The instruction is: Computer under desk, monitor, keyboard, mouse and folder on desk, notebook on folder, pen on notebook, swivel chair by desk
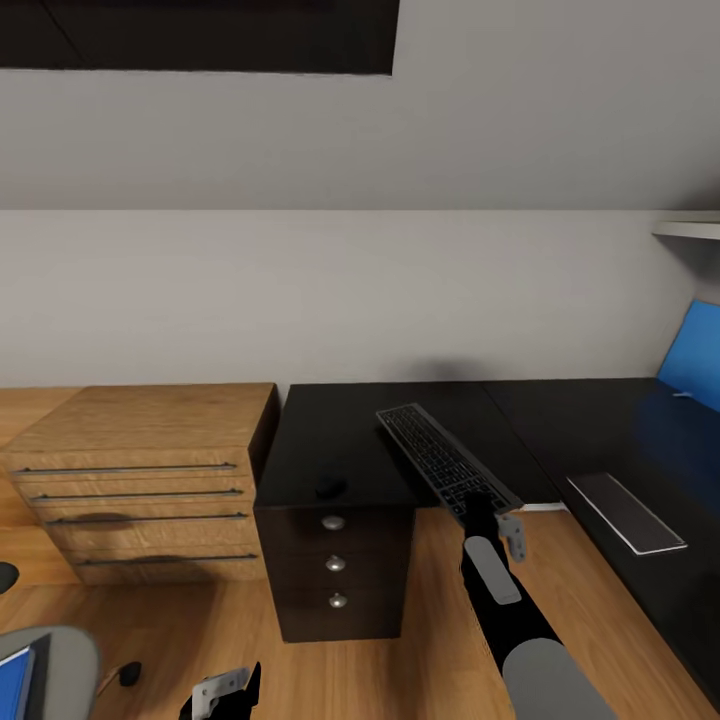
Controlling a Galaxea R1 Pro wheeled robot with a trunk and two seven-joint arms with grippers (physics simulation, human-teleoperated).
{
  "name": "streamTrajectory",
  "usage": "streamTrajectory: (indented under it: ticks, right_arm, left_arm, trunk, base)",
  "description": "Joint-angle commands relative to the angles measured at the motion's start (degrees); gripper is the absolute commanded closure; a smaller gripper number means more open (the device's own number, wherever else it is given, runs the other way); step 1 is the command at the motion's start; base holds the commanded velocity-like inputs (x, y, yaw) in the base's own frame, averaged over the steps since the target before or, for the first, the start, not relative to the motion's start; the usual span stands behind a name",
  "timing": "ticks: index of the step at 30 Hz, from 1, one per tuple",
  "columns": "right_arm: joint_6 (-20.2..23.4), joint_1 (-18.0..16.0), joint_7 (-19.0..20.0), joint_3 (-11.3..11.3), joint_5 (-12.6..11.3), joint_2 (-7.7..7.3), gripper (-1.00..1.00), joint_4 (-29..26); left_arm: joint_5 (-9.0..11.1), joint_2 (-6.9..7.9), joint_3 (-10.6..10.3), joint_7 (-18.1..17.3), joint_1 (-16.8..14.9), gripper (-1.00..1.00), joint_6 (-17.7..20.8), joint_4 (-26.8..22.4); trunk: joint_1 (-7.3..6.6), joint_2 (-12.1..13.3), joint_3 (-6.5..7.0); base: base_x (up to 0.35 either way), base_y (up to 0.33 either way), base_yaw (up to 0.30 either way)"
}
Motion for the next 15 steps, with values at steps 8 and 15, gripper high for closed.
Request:
streamTrajectory:
  ticks: [8, 15]
  right_arm:
    - [-0.2, 0.0, 1.2, 0.1, -0.4, -0.87, 1.00, 0.0]
    - [-0.2, 0.0, 5.1, 0.1, -0.3, -1.33, 1.00, 0.2]
  left_arm:
    - [0.6, -0.01, -0.2, -0.4, -0.1, -1.00, -0.1, 0.1]
    - [0.6, -0.26, -0.2, -0.4, -0.1, -1.00, -0.1, 0.1]
  trunk:
    - [0.02, 0.0, -0.06]
    - [0.02, 0.0, -0.06]
  base:
    - [0.062, 0.000, 0.000]
    - [0.005, 0.000, 0.000]
